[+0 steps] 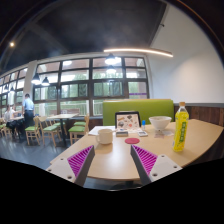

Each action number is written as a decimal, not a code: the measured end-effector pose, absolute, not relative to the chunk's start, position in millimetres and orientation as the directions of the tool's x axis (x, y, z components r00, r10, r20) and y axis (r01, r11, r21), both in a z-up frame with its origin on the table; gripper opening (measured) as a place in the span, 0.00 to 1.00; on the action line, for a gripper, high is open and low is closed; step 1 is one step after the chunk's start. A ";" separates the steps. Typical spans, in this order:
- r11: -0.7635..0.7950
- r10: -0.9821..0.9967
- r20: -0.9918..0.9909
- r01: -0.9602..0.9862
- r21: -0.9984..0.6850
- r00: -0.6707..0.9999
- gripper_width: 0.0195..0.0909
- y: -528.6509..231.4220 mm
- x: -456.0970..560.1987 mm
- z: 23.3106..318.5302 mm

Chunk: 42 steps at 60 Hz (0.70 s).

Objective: Pour water

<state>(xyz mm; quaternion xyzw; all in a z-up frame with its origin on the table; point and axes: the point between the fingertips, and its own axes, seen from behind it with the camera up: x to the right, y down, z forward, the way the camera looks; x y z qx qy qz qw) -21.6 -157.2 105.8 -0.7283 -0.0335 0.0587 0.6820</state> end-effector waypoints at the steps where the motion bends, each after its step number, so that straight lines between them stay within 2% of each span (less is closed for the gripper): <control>1: -0.069 0.125 -0.041 -0.032 -0.997 0.991 0.83 -156.5 -20.3 104.9; 12: -0.085 0.041 -0.039 -0.035 -0.996 0.998 0.81 -151.9 29.3 103.3; 23: -0.105 -0.139 0.038 0.023 -0.994 0.990 0.82 -131.6 152.0 99.6; 33: -0.144 -0.253 0.116 0.081 -0.986 0.960 0.87 -78.5 246.6 101.2; 42: -0.205 -0.274 0.140 0.085 -0.975 0.951 0.92 -17.3 276.5 94.8</control>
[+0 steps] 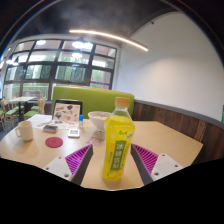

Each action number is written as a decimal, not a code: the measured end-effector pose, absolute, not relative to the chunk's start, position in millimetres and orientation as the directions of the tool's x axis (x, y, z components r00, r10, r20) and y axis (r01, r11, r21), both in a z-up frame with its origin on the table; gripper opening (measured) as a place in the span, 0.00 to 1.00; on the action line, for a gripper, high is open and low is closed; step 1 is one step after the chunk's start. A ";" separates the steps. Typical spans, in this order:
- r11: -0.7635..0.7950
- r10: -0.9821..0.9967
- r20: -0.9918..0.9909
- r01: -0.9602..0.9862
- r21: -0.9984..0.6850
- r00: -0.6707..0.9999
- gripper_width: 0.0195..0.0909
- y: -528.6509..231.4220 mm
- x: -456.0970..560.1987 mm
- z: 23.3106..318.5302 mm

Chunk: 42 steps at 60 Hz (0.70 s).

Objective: Pour water

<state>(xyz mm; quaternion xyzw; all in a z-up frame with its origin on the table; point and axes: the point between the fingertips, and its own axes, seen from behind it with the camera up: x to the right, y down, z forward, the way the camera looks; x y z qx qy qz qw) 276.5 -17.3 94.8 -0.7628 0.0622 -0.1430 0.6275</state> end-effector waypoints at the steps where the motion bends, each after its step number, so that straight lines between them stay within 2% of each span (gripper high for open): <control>1: -0.205 -0.280 0.133 0.077 -0.976 0.951 0.91 -12.1 279.4 95.2; 7: -0.221 -0.278 0.071 0.008 -0.975 0.958 0.86 15.5 285.6 90.2; 8: -0.232 -0.276 0.062 -0.003 -0.973 0.959 0.81 18.8 286.2 87.2; 11: -0.230 -0.288 0.049 -0.020 -0.973 0.957 0.42 27.3 292.8 84.3; 14: -0.212 -0.299 0.029 -0.036 -0.977 0.954 0.39 33.4 297.1 82.3; 16: -0.200 -0.293 0.024 -0.037 -0.979 0.956 0.30 36.3 297.9 82.9; 20: -0.182 -0.276 0.013 -0.039 -0.983 0.961 0.23 40.8 294.3 84.2; 22: -0.174 -0.271 0.020 -0.028 -0.984 0.962 0.17 42.7 290.4 83.6; 25: -0.168 -0.272 0.043 -0.004 -0.986 0.961 0.17 43.8 289.9 84.8; 26: -0.169 -0.273 0.053 0.007 -0.986 0.961 0.19 43.9 288.9 85.2; 27: -0.172 -0.273 0.063 0.016 -0.985 0.960 0.12 44.3 287.4 85.3; 34: -0.211 -0.266 0.132 0.075 -0.975 0.955 0.12 50.9 263.0 91.5; 42: -0.198 -0.232 0.365 0.324 -0.925 0.902 0.12 67.4 205.3 151.9</control>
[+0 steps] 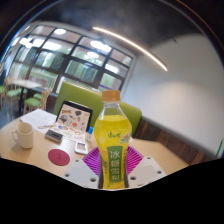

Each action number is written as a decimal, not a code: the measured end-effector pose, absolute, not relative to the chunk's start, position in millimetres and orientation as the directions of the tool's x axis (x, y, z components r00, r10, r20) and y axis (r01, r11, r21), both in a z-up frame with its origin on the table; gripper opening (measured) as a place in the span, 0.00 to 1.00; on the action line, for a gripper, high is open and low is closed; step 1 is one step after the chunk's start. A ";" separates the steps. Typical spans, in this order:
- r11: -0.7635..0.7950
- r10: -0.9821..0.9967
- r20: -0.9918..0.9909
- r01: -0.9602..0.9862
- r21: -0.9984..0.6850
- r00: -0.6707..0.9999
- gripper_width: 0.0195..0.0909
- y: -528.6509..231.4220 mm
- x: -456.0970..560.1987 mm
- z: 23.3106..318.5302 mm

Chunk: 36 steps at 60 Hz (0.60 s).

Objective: Pour water

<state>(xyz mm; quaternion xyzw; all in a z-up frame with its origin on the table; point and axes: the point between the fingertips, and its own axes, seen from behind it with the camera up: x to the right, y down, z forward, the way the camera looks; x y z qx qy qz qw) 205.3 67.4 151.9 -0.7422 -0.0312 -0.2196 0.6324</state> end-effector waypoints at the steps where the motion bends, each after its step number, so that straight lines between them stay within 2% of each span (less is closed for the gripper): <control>1: -0.198 -0.223 0.411 0.371 -0.907 0.884 0.12 70.4 195.7 159.9; 7: -0.203 -0.161 0.697 0.667 -0.717 0.699 0.12 89.3 141.9 200.9; 12: -0.198 -0.123 0.905 0.883 -0.425 0.407 0.11 113.0 82.5 204.1; 16: -0.164 -0.074 0.988 0.975 -0.149 0.138 0.12 124.9 52.8 203.3; 20: -0.155 -0.063 0.988 0.979 0.131 -0.142 0.12 134.0 28.1 196.5; 22: -0.141 -0.044 0.961 0.954 0.264 -0.272 0.11 132.0 23.5 203.4; 26: -0.137 -0.064 0.888 0.885 0.445 -0.456 0.12 154.0 10.7 192.1; 29: -0.136 -0.051 0.824 0.821 0.554 -0.565 0.12 145.0 5.3 197.0; 36: -0.094 -0.044 0.731 0.731 0.676 -0.681 0.12 153.4 -4.4 180.8</control>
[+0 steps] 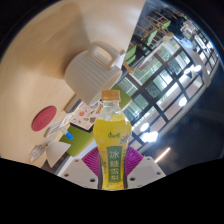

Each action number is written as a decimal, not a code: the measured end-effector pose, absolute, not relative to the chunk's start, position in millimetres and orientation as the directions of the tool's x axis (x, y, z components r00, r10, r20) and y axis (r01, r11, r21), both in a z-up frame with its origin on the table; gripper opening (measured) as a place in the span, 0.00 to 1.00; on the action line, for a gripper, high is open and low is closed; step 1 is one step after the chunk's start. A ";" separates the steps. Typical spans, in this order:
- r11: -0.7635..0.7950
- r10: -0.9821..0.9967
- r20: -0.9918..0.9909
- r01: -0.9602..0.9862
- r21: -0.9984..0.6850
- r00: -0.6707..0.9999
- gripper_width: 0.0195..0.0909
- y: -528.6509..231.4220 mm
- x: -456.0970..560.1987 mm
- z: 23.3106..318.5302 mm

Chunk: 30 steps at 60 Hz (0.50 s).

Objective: Pour water

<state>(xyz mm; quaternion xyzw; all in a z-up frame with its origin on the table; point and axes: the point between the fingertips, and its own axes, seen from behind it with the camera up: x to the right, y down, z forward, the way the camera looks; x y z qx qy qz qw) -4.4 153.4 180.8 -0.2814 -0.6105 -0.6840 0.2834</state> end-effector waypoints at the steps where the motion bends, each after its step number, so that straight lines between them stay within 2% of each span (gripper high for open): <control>1: -0.094 -0.041 0.725 0.725 0.682 -0.688 0.12 159.9 -7.4 180.9; 8: -0.090 -0.012 0.728 0.726 0.682 -0.685 0.12 160.7 -2.0 172.5; 12: -0.087 -0.021 0.751 0.750 0.656 -0.659 0.12 162.7 -0.6 177.1; 17: -0.096 -0.094 0.845 0.850 0.518 -0.526 0.12 165.6 -1.4 214.7; 20: -0.104 -0.143 0.923 0.932 0.346 -0.359 0.12 165.1 7.2 241.2; 24: -0.094 -0.197 0.980 0.996 -0.003 -0.016 0.12 168.8 23.6 266.3; 27: -0.062 -0.208 0.938 0.953 -0.298 0.279 0.11 166.2 41.1 268.3; 30: -0.027 -0.178 0.813 0.823 -0.567 0.555 0.12 169.7 47.2 260.5</control>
